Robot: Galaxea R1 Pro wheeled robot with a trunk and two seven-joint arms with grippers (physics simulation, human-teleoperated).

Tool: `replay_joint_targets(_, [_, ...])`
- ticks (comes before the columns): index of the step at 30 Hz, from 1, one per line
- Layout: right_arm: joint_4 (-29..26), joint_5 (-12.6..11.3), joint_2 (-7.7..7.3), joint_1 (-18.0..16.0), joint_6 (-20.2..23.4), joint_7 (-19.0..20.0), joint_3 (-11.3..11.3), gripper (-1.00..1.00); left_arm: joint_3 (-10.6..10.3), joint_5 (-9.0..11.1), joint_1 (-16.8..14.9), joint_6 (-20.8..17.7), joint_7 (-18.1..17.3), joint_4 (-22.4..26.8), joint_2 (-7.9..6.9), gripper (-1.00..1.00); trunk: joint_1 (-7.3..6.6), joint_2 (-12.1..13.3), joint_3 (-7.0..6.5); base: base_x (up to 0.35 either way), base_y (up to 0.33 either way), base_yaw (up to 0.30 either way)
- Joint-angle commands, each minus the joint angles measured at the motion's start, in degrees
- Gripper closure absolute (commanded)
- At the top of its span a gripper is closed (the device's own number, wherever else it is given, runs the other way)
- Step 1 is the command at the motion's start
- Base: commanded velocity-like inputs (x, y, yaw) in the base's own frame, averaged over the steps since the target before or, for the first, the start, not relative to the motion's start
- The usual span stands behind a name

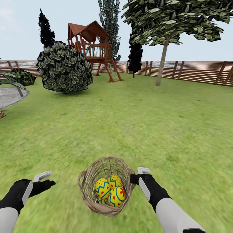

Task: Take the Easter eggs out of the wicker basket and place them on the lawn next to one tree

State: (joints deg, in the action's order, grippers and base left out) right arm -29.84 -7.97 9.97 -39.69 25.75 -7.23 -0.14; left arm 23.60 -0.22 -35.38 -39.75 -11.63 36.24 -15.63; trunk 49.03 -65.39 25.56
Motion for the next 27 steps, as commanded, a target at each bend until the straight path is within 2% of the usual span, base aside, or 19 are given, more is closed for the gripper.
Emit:
replay_joint_targets(1, [-0.13,-0.91,0.03,-0.03,0.18,-0.44,0.0,1.0,0.22,-0.04,-0.04,-0.32,-0.32,0.06,0.01,-1.0,0.03,-0.04,0.06,0.293,0.0,0.0])
replay_joint_targets(27, [-0.13,-0.91,0.03,-0.03,0.21,-0.59,0.14,1.0,0.22,-0.04,-0.04,-0.32,-0.33,0.04,0.06,-1.0,0.03,-0.04,0.06,0.29,0.0,0.0])
